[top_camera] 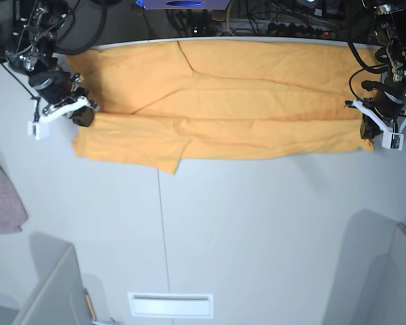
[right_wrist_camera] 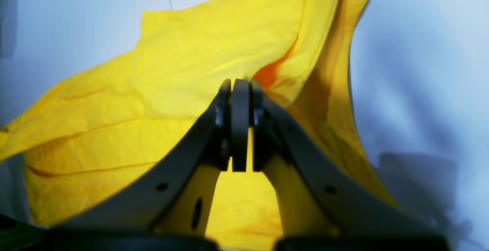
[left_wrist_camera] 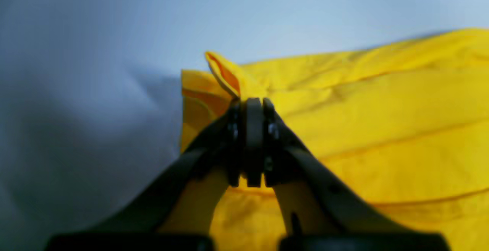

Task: Fold the T-shirt properly
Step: 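Lift the hem and fold it toward the collar with both grippers, then lower the folded hem and adjust grip on the folded edge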

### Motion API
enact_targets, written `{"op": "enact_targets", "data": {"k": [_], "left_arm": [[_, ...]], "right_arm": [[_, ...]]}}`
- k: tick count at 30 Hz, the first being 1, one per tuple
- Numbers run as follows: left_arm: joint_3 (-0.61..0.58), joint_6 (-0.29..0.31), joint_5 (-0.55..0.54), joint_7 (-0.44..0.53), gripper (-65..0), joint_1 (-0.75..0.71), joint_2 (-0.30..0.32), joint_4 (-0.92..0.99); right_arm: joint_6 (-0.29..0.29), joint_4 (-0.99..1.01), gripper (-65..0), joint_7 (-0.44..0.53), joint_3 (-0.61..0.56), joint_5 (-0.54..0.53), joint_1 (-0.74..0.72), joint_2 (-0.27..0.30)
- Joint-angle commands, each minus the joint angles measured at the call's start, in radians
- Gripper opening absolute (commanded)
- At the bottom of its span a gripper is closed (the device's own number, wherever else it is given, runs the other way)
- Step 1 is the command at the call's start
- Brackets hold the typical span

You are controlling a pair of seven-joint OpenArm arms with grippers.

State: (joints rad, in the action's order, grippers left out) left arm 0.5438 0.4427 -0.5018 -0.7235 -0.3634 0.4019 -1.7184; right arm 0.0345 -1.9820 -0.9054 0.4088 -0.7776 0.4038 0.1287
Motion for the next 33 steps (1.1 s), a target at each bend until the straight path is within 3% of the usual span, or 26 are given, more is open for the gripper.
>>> {"op": "enact_targets", "data": {"k": [1, 26, 31, 33], "left_arm": [[0.009, -0.003, -0.008, 0.022, -65.0, -0.006, 0.019, -0.032], [0.068, -0.002, -0.007, 0.022, -65.0, -0.021, 0.047, -0.047], [0.063, -0.002, -0.007, 0.022, -65.0, -0.044, 0.047, -0.052], [0.063, -0.002, -0.007, 0.022, -65.0, -0.055, 0.047, -0.053]], "right_arm": [[0.008, -0.015, -65.0, 0.016, 0.006, -0.004, 0.001, 0.010], [0.008, -0.023, -65.0, 0.007, 0.006, -0.012, -0.029, 0.010], [0.005, -0.023, -65.0, 0.007, 0.055, -0.161, -0.004, 0.010], [0.005, -0.023, -65.0, 0.007, 0.068, -0.171, 0.002, 0.010]]}}
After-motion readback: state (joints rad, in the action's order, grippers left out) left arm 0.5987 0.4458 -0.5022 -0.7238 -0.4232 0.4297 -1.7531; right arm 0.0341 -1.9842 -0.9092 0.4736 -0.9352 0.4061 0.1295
